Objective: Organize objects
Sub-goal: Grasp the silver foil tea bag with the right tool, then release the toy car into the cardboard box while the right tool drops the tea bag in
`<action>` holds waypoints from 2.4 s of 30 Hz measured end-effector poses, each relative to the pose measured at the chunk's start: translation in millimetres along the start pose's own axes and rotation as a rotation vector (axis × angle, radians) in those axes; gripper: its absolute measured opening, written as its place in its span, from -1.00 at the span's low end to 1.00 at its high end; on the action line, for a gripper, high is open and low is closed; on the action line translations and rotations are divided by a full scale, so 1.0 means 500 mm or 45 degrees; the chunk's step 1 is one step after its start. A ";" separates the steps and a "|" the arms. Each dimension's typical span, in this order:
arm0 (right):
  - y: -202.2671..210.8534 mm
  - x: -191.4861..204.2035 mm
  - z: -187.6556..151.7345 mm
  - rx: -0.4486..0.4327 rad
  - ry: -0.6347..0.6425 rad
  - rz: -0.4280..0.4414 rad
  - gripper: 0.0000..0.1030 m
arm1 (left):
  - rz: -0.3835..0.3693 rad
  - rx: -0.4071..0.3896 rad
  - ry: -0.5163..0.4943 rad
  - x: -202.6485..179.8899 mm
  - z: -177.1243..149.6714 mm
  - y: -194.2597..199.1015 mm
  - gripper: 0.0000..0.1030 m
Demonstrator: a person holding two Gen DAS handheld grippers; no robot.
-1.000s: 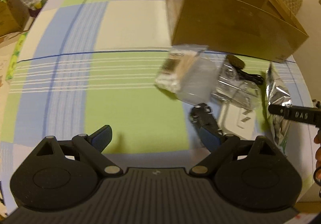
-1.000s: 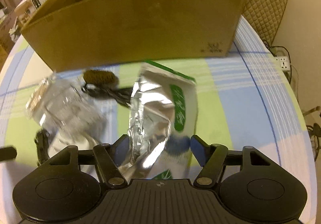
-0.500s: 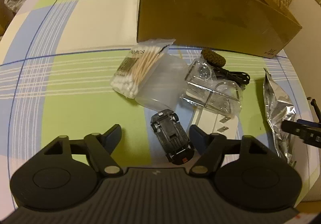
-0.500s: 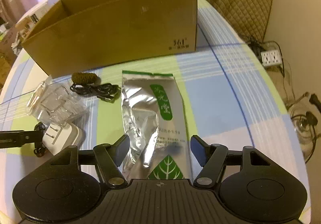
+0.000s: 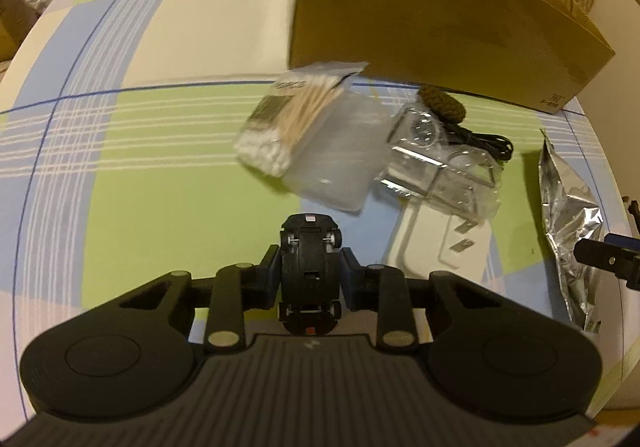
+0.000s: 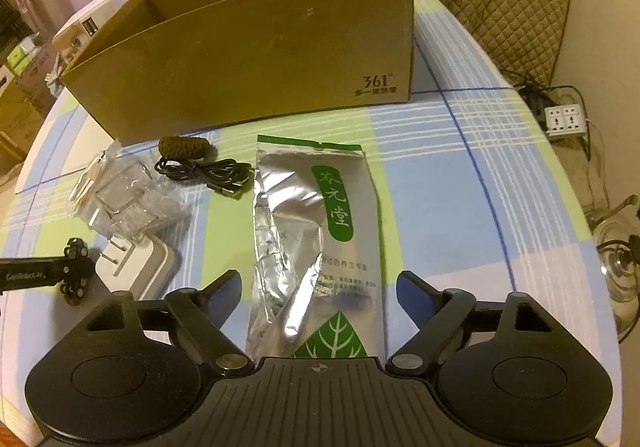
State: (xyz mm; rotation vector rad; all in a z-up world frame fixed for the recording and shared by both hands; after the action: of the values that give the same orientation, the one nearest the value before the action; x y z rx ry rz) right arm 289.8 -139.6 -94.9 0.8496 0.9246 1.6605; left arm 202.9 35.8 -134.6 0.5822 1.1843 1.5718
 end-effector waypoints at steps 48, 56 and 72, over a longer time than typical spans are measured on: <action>0.046 0.028 0.034 -0.078 0.152 0.147 -0.15 | -0.045 -0.082 -0.001 -0.062 -0.003 0.092 -0.51; 0.066 0.035 0.065 -0.127 0.170 0.192 -0.15 | -0.073 -0.114 -0.039 -0.098 0.026 0.105 -0.51; 0.127 0.054 0.202 -0.292 0.226 0.311 -0.16 | -0.141 -0.266 -0.147 -0.168 0.165 0.136 -0.51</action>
State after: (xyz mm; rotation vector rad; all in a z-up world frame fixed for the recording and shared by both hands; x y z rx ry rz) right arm 344.5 -108.6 10.0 0.6874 0.7514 2.0361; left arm 270.3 -6.9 -24.7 0.4562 0.9363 1.5237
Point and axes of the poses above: each gripper's, at about its wrist camera, not at the fingertips, and y roughly against the way its jaws point, x to its left, z to its top, the point moved 3 cm from there along -y, roughly the way its jaws point, and after that the axes turned 6 degrees about -z, right-handed, at the moved point
